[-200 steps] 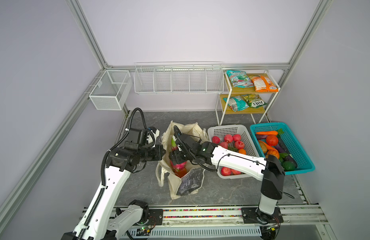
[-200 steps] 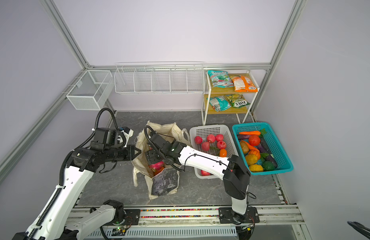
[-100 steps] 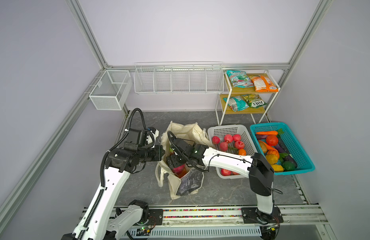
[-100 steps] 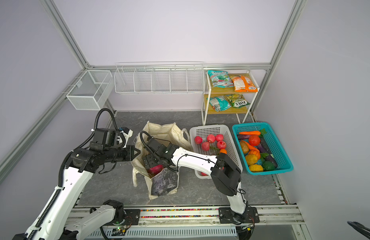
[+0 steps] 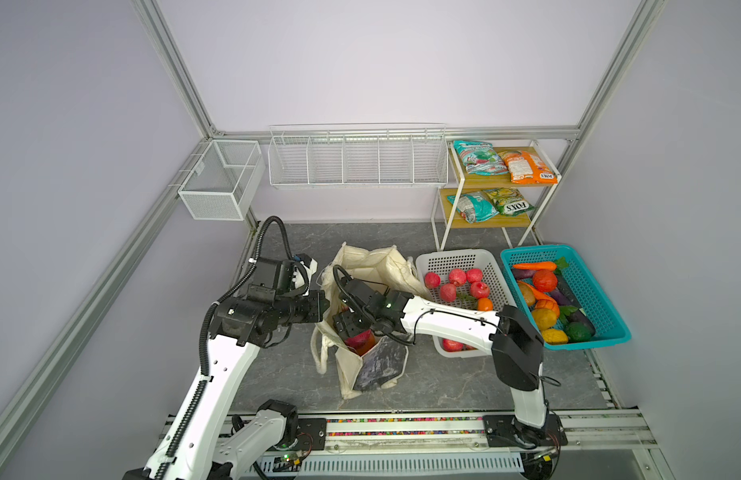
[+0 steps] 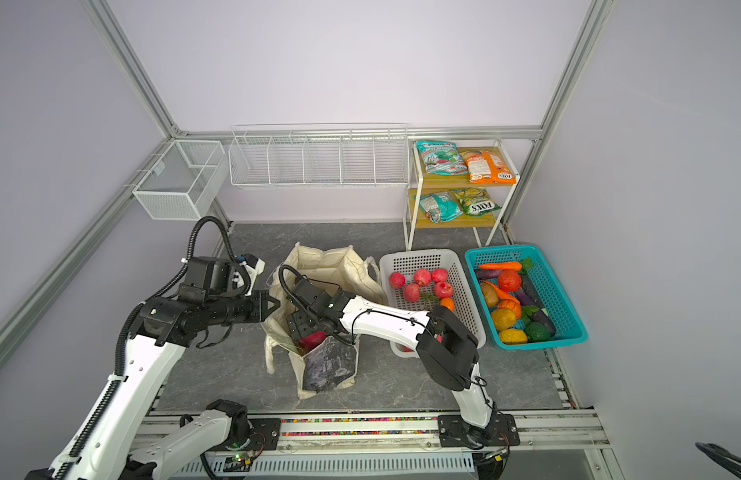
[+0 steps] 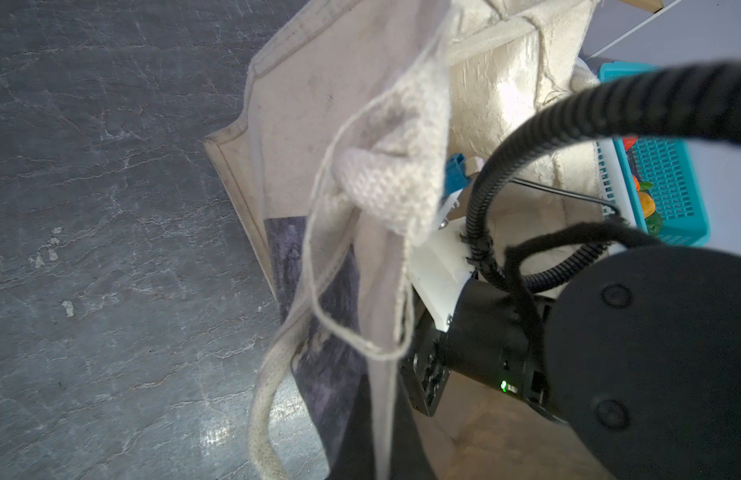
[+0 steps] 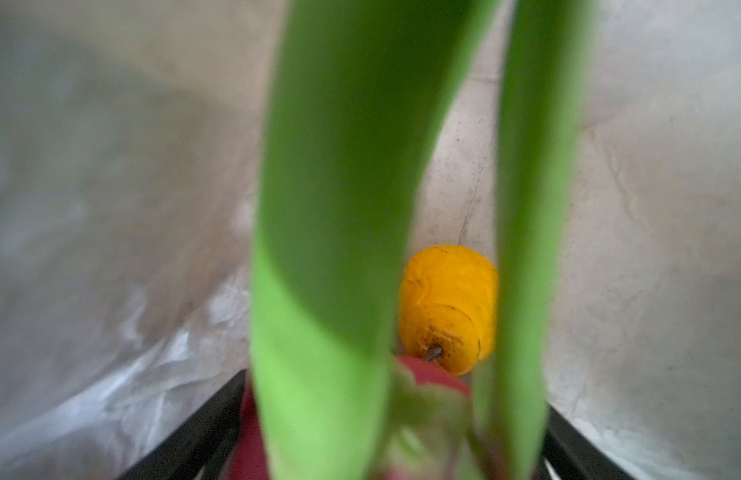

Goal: Place the food into the grocery bag and tie it
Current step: 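Lower the dragon fruit into the tote and open the right gripper, then raise the right gripper out of the tote and back toward the basket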

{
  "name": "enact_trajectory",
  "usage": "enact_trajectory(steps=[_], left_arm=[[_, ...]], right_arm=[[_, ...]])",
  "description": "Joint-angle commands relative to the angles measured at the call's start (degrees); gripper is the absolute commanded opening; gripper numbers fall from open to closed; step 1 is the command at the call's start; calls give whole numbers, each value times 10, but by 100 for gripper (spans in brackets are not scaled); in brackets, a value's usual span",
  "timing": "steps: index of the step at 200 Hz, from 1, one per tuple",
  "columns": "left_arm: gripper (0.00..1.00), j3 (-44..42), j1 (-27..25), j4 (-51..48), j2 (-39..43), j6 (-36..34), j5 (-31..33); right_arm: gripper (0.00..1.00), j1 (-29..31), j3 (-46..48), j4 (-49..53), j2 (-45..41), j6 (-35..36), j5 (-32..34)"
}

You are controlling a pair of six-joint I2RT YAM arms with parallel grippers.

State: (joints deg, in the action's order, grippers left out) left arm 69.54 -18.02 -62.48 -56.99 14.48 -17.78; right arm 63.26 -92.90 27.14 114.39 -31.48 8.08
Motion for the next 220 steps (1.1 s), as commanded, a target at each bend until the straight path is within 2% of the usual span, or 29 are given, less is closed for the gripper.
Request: enact_trajectory(steps=[1,85,181,220], left_arm=[[0,23,-2,4,6,-8,-3],[0,3,-2,12,14,-8,-7],[0,1,-2,-8,22,-7,3],[0,1,-2,-11,23,-12,1]], right_arm=[[88,0,2,27,-9,4,26],[88,2,-24,56,-83,31,71],[88,2,-135,93,-185,82,134],[88,1,-118,82,-247,89,172]])
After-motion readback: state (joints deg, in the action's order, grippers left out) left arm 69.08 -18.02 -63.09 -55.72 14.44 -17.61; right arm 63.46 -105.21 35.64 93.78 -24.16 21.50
